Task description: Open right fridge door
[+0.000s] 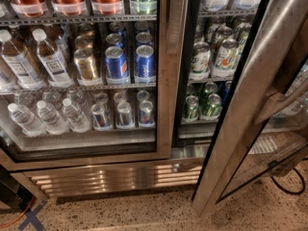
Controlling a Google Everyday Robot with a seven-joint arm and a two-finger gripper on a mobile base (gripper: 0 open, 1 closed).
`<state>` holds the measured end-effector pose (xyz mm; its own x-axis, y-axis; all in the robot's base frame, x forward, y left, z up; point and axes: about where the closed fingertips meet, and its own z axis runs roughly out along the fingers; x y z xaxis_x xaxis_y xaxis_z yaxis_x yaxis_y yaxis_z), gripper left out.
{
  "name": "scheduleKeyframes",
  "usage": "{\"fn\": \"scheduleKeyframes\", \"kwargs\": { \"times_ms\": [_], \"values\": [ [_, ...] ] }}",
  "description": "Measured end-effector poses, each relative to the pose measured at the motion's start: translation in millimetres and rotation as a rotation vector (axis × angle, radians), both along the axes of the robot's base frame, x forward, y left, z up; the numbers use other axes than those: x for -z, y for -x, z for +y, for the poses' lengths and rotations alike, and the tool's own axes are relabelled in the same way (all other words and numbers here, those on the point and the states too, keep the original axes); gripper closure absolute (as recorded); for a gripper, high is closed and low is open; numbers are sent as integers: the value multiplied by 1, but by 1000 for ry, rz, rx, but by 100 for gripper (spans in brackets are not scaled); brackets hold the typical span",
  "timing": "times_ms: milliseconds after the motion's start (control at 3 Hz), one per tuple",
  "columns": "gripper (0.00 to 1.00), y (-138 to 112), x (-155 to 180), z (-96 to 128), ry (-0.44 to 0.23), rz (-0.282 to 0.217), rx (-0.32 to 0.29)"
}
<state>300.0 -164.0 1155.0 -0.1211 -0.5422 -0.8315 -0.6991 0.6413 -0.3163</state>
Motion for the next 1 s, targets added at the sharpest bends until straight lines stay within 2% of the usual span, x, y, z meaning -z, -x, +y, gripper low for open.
{"fn": "scheduleKeyframes", "kwargs": {
  "times_ms": [667, 1000],
  "values": [
    [77, 0, 0, 0, 0, 0, 0],
    [60, 0, 0, 0, 0, 0, 0]
  ]
}}
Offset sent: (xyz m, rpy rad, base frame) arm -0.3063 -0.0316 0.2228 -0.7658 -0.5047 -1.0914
